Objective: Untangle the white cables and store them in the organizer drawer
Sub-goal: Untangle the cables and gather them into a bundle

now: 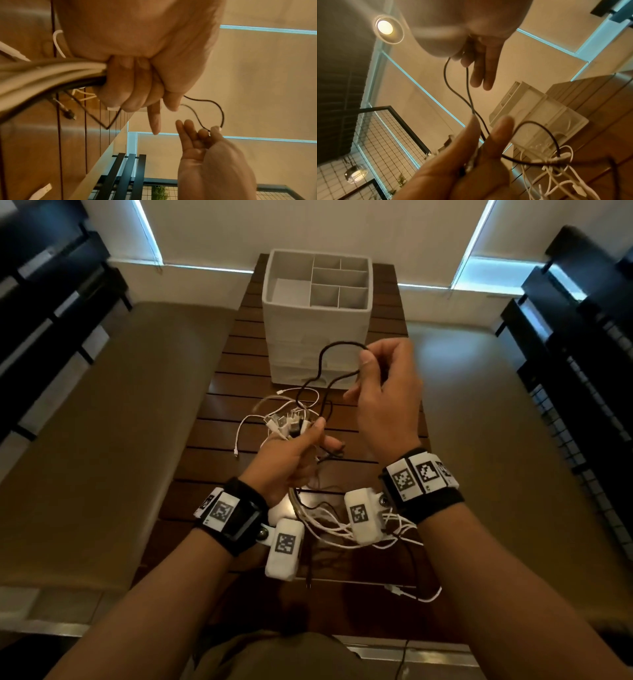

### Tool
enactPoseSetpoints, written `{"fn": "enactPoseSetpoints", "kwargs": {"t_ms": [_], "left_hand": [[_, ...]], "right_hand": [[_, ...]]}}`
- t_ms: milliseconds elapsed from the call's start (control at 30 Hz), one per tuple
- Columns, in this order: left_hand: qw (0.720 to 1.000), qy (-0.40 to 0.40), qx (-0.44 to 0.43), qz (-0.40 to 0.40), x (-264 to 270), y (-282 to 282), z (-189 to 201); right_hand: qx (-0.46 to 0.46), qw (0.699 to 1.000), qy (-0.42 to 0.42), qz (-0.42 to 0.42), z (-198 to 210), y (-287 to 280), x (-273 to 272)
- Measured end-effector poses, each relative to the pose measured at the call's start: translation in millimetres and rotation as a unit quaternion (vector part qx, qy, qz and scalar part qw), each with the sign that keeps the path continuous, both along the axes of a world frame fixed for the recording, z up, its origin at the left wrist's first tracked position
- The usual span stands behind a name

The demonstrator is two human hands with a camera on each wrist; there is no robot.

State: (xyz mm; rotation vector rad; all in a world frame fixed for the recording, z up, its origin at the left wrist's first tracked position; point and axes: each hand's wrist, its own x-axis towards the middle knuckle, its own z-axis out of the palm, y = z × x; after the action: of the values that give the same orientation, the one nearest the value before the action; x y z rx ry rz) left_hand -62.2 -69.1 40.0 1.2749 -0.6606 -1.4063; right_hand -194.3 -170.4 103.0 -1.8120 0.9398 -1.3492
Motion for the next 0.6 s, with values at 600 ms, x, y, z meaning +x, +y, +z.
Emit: {"fn": "enactPoseSetpoints", "kwargs": {"t_ms": [600], "left_hand": [[0.951,0.282,-0.110,0.064,17.2,-22.5,7.4]], "right_hand": [[0.252,0.939,0.232,0.031,-55.2,2.5,-36.7]]}}
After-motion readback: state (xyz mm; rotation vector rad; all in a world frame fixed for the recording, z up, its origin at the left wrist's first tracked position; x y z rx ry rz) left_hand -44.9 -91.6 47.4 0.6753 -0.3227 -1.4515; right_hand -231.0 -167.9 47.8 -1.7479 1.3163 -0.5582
